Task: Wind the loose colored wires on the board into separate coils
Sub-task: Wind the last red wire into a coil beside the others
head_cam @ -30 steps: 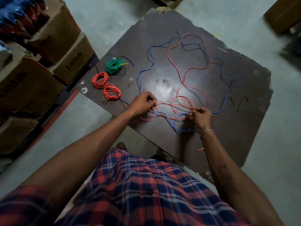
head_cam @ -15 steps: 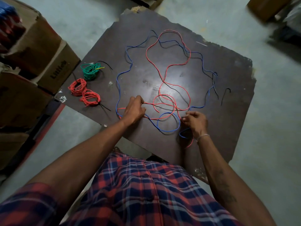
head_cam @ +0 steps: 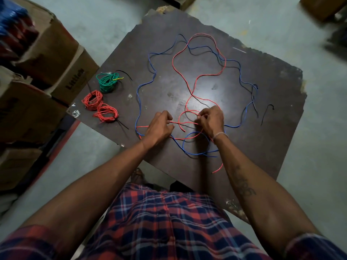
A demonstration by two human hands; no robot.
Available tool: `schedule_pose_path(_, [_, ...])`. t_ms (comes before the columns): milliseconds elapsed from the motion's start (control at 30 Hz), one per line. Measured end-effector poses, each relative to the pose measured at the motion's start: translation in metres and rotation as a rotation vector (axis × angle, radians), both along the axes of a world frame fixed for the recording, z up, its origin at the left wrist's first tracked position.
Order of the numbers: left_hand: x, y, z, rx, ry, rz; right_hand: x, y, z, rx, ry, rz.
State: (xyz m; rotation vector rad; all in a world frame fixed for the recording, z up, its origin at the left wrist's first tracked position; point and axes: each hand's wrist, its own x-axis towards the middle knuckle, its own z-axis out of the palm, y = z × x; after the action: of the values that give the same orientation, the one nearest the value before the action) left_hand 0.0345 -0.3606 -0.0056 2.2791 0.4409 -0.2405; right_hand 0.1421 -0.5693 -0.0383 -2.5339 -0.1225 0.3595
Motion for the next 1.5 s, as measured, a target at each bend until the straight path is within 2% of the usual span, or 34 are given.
schedule_pose_path(133, [0.009, -0.005, 0.010, -0.051, -0.069, -0.029, 0.008, 0.007, 0.034, 0.310, -0.045, -0.136])
schedule_pose_path(333, [0.031, -0.013, 0.031, -0.170, -0.205, -0.054, 0.020, 0.024, 0.111, 0.801, 0.121, -0.121])
schedule_pose_path(467, [0.042, -0.013, 0.052, -0.284, -0.189, -0.130, 0.024, 0.040, 0.138, 1.114, 0.294, -0.149])
schedule_pose_path(600, [0.037, -0.009, 0.080, -0.648, -0.082, -0.047, 0.043, 0.052, 0.139, 1.466, 0.463, -0.500])
schedule_pose_path(667, [0.033, -0.001, 0.086, -0.692, -0.069, -0.024, 0.052, 0.052, 0.133, 1.562, 0.551, -0.709])
schedule_pose_path(733, [0.029, 0.012, 0.090, -0.724, -0.110, 0.004, 0.054, 0.053, 0.124, 1.514, 0.599, -0.831])
schedule_pose_path(833, [0.022, 0.034, 0.102, -0.851, -0.107, 0.047, 0.042, 0.063, 0.109, 1.102, 0.603, -0.774])
schedule_pose_path(900, [0.021, 0.043, 0.114, -0.813, -0.089, 0.035, 0.027, 0.071, 0.103, 0.796, 0.527, -0.669])
schedule_pose_path(967, [0.023, 0.050, 0.122, -0.754, -0.076, 0.020, 0.012, 0.077, 0.100, 0.508, 0.327, -0.604])
schedule_pose_path(1033, [0.025, 0.056, 0.127, -0.728, -0.053, 0.007, -0.003, 0.078, 0.104, 0.217, -0.072, -0.482])
schedule_pose_path(1067, [0.025, 0.059, 0.128, -0.728, -0.042, 0.006, -0.008, 0.078, 0.108, 0.125, -0.286, -0.341])
schedule_pose_path(1133, [0.025, 0.064, 0.131, -0.745, -0.035, 0.007, -0.016, 0.082, 0.121, 0.054, -0.529, 0.016])
schedule_pose_path(1200, [0.025, 0.067, 0.135, -0.780, -0.033, 0.040, -0.015, 0.086, 0.126, 0.170, -0.533, 0.292])
schedule_pose_path(1233, [0.025, 0.069, 0.138, -0.813, -0.027, 0.079, -0.016, 0.088, 0.131, 0.236, -0.466, 0.350])
schedule_pose_path(1300, [0.024, 0.074, 0.145, -0.940, 0.003, 0.182, -0.020, 0.091, 0.137, 0.272, -0.317, 0.368])
schedule_pose_path(1400, [0.021, 0.085, 0.156, -1.247, 0.107, 0.285, -0.022, 0.094, 0.130, 0.214, -0.238, 0.304])
schedule_pose_path(1500, [0.012, 0.096, 0.165, -1.515, 0.148, 0.259, -0.024, 0.103, 0.126, 0.082, -0.151, 0.253])
